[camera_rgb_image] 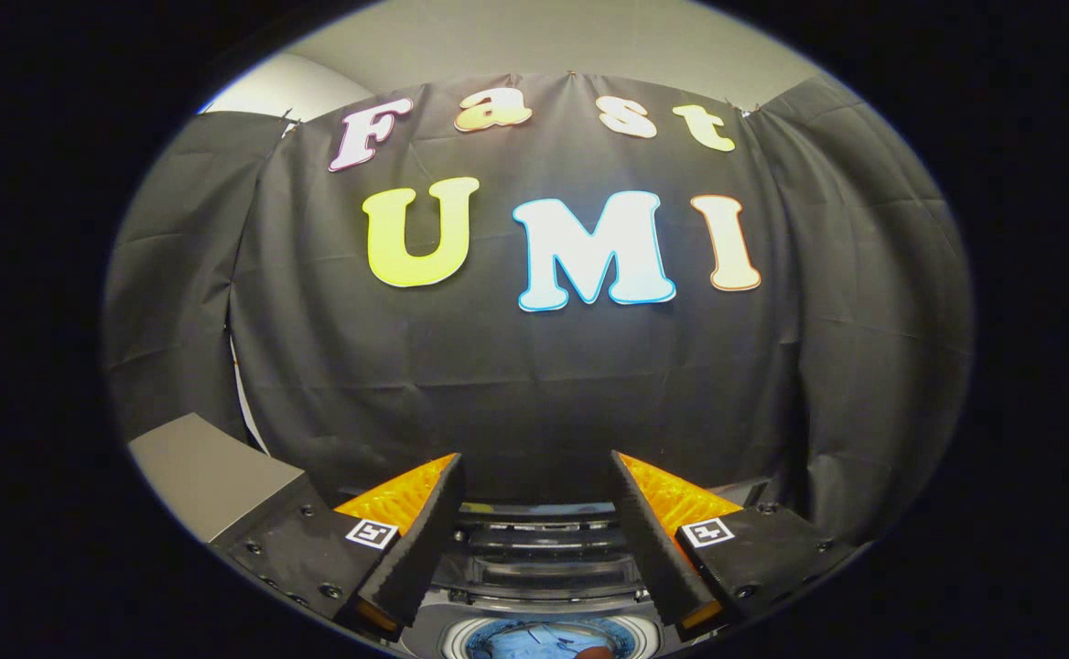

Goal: Put the clothes into the washing machine and then close the washing machine lid.

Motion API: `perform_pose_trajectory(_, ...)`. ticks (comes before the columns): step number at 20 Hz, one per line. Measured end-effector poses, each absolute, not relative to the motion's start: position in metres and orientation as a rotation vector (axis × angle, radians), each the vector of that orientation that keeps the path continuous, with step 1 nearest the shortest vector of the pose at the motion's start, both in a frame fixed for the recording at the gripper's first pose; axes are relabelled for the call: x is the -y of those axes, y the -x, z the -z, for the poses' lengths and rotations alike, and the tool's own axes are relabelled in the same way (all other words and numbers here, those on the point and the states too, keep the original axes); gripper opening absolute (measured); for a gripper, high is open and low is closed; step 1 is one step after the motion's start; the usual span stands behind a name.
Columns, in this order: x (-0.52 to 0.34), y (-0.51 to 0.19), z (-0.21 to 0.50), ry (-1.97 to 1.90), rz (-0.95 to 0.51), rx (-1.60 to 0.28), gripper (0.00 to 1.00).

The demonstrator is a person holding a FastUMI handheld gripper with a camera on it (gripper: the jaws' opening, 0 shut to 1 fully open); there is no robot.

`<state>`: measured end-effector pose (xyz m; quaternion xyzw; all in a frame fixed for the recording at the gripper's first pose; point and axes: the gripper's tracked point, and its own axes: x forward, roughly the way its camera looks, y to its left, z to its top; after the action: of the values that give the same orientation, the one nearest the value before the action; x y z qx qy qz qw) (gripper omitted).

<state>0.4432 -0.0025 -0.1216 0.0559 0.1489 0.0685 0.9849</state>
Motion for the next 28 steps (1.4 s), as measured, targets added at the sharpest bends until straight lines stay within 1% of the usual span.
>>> perform_pose_trajectory(8, -0.006, -0.495, 0.146, -0.100, -0.116, -0.314, 0.97)
perform_pose_trajectory(12, -0.010, -0.504, 0.167, -0.078, -0.118, -0.348, 0.97)
perform_pose_trajectory(16, -0.013, -0.500, 0.187, -0.098, -0.113, -0.396, 0.97)
perform_pose_trajectory(17, -0.012, -0.499, 0.178, -0.099, -0.107, -0.360, 0.97)
perform_pose_trajectory(18, -0.013, -0.498, 0.184, -0.096, -0.105, -0.372, 0.97)
perform_pose_trajectory(24, -0.009, -0.478, 0.174, -0.104, -0.105, -0.286, 0.98)
perform_pose_trajectory(28, -0.008, -0.462, 0.172, -0.102, -0.102, -0.281, 0.98)
